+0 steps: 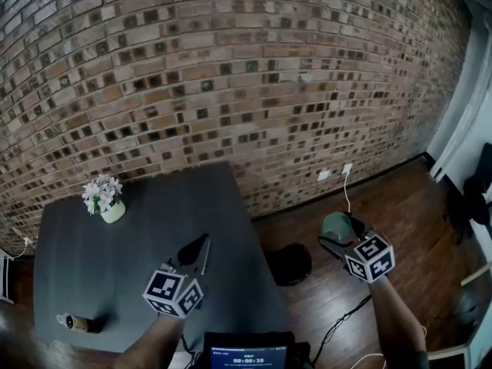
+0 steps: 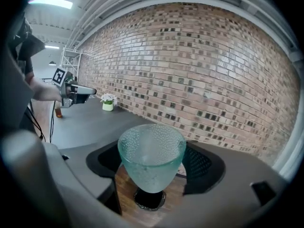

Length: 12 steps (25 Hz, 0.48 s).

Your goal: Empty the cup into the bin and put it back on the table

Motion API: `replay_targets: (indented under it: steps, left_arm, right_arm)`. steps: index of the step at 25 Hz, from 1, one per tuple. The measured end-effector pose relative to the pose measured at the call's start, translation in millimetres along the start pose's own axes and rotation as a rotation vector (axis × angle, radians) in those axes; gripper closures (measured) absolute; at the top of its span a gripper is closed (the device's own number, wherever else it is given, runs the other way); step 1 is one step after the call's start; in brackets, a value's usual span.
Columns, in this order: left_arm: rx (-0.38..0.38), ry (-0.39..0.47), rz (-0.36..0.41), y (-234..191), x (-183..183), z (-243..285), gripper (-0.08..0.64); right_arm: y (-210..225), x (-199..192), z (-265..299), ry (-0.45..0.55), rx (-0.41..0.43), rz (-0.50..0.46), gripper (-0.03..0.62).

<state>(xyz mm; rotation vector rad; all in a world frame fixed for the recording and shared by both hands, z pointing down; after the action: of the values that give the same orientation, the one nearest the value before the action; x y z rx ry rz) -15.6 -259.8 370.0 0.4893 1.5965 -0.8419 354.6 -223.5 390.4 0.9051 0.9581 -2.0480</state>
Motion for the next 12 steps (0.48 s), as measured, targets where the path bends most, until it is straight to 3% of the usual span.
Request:
replay_targets:
  steps: [12]
  left_arm:
    - [0.14, -0.007, 0.043, 16.0, -4.6, 11.4, 0.559]
  right_arm:
    - [82.1, -34.3, 27.1, -0.045, 0.023, -0.108, 0.202]
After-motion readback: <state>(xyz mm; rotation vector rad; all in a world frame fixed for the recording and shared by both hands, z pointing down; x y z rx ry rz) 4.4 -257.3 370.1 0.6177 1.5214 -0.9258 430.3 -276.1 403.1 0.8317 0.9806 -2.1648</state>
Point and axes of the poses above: the fingertips, and each gripper's own axes: z forward along the fingers, y to its right, x out of its top, the point moved 7 cm from there along -z, backward along the fingers, and after that the axes turned 8 degrees about -z, right-handed, at the moved point
